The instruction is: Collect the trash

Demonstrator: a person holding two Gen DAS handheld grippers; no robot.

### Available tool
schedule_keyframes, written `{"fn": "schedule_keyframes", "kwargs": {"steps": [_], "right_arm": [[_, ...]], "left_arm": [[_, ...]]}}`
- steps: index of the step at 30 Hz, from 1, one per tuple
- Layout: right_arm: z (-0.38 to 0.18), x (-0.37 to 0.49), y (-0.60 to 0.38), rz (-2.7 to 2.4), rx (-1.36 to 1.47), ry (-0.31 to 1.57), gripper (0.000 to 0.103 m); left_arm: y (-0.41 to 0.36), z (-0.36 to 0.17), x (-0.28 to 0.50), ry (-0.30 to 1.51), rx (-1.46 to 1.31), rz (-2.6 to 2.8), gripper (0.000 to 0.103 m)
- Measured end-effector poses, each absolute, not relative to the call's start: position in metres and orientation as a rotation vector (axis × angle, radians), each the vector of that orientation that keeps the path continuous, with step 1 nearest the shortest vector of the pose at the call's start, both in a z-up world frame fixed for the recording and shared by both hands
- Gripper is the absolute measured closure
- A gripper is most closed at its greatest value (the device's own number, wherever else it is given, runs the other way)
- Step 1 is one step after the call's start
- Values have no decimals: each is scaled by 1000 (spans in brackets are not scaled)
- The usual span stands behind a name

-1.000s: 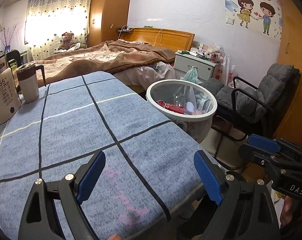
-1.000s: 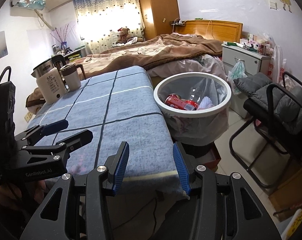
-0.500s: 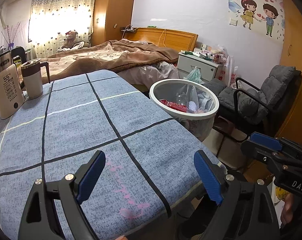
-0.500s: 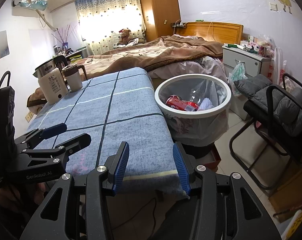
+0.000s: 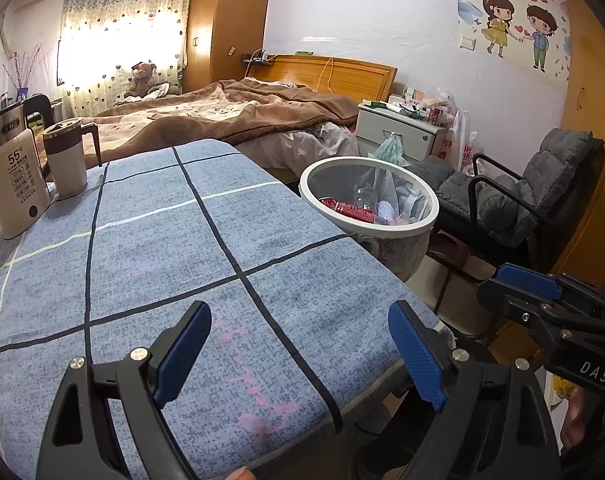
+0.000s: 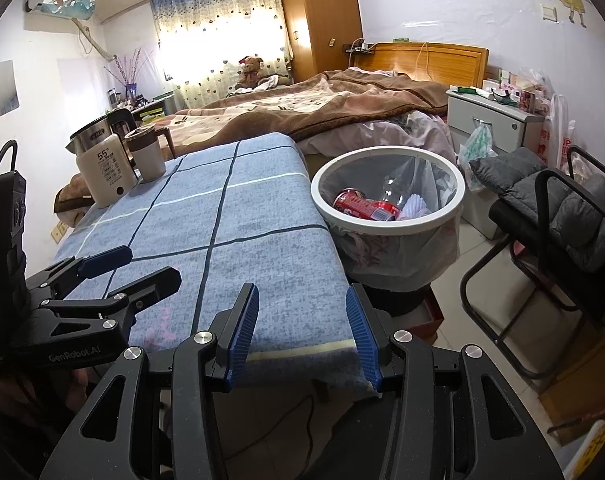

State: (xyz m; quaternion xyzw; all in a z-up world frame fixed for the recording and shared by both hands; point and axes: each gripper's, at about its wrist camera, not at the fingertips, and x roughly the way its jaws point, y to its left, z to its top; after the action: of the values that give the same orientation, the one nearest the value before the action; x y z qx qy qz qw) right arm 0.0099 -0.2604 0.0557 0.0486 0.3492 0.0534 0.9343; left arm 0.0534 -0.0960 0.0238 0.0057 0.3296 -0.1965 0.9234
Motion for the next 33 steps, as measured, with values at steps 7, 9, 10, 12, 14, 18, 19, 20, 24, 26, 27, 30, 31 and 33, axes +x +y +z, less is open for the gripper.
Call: {"fn": "schedule_keyframes", "kwargs": {"steps": [7,9,10,12,14,18,19,20,24,26,27,30,31,33], "right_arm": [[56,10,-259,109,100,714,56],[56,11,-259,110,100,715,56],[56,10,-259,110,99,715,56],[56,10,-259,111,98,713,56],[55,10,-259,111,99,714,56],[55,11,-259,111,98,714,56],[55,11,-259,111,98,714,56],[55,10,-259,112,98,714,56],[55,11,-259,111,99,714,56],[55,10,-259,112,98,713,56],[55,10,-259,112,98,712,56],[55,11,-259,111,99,714,56],[55,11,-259,111,99,714,56],[55,11,-259,111,100,715,56]], "left_arm": [[-97,26,53,673,11,-402,12],[-97,26,53,674,10,-403,12],[-97,26,53,675,10,-403,12],[-97,25,53,677,8,-404,12],[-97,25,53,679,6,-406,12],[-97,23,53,685,4,-408,12],[-97,23,52,686,7,-405,12],[-98,22,52,687,10,-402,12],[-99,22,52,687,8,-404,12],[-98,22,51,687,8,-406,12],[-99,22,52,688,7,-406,12],[-99,22,52,687,9,-404,12],[-99,22,52,687,8,-405,12],[-99,22,52,688,9,-404,12]]}}
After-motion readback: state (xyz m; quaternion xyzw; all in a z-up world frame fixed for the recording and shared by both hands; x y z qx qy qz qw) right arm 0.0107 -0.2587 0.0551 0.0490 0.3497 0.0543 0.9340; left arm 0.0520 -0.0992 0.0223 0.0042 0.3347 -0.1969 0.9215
